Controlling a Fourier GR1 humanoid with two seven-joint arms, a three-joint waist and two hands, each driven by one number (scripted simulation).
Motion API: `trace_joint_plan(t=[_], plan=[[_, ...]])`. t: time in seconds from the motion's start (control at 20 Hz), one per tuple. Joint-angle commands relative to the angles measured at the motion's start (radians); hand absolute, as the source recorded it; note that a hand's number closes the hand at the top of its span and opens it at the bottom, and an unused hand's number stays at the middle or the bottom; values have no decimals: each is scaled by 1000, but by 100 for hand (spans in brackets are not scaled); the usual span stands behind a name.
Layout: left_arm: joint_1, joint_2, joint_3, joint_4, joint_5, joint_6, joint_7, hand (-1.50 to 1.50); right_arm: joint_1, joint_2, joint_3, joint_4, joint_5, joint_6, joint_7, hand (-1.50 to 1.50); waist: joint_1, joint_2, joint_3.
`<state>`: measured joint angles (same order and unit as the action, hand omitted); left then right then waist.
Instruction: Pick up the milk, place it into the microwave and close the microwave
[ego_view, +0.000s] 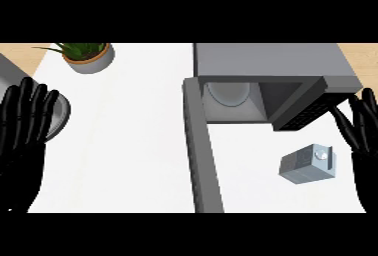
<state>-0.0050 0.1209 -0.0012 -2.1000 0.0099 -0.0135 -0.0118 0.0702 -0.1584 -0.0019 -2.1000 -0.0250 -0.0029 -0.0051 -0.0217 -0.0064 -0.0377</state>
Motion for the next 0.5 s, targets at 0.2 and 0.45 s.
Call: trace_joint_plan(t=[0.2,0.45], plan=[[-26,-14,68,21,32,32,15,-150,-90,24,-84,-134,-42,-95,148,-150,20,6,37],[78,-50,80,-29,61,64,108,-150,-65,41,3,-223,17,-126,302,-150,23,5,37]])
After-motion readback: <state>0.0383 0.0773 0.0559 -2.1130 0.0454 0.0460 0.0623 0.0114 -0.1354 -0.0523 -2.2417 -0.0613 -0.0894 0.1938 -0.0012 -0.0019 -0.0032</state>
